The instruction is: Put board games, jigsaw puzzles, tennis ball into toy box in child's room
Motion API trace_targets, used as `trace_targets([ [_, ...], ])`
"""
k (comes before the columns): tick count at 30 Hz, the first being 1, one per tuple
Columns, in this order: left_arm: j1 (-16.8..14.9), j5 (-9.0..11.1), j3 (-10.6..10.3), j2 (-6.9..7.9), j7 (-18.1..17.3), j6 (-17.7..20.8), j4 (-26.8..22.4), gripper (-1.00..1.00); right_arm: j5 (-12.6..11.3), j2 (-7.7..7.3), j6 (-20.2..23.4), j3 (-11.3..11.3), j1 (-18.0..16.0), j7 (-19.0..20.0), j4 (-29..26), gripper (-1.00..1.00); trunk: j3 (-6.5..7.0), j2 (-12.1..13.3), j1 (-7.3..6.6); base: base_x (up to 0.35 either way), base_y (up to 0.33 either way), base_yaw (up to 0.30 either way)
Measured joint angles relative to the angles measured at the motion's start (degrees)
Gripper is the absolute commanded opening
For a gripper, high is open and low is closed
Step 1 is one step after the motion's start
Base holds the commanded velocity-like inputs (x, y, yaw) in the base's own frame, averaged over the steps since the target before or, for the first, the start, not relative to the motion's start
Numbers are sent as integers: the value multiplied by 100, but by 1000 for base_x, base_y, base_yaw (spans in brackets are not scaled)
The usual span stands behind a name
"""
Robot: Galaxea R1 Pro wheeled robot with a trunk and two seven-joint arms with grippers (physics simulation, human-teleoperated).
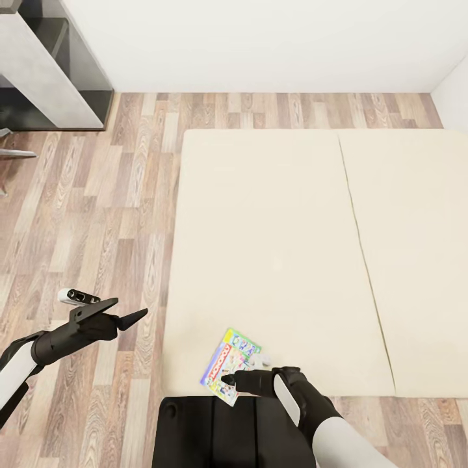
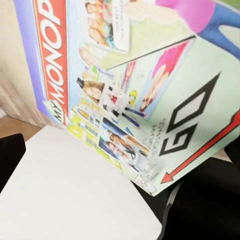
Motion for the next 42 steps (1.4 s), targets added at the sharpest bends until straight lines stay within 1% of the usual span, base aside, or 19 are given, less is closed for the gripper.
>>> trace_targets([
  [23, 0, -8, 0, 0, 0, 0, 0, 100, 0, 0, 0, 1, 0, 0, -2, 100, 0, 0, 0, 0, 78, 0],
  [30, 0, -9, 0, 0, 1, 0, -1, 100, 1, 0, -1, 1, -1, 0, -1, 100, 0, 0, 1, -92, 96, 0],
  [42, 0, -9, 0, 0, 0, 0, 0, 100, 2, 0, 0, 1, 0, 1, -8, 100, 0, 0, 0, -8, 57, 0],
])
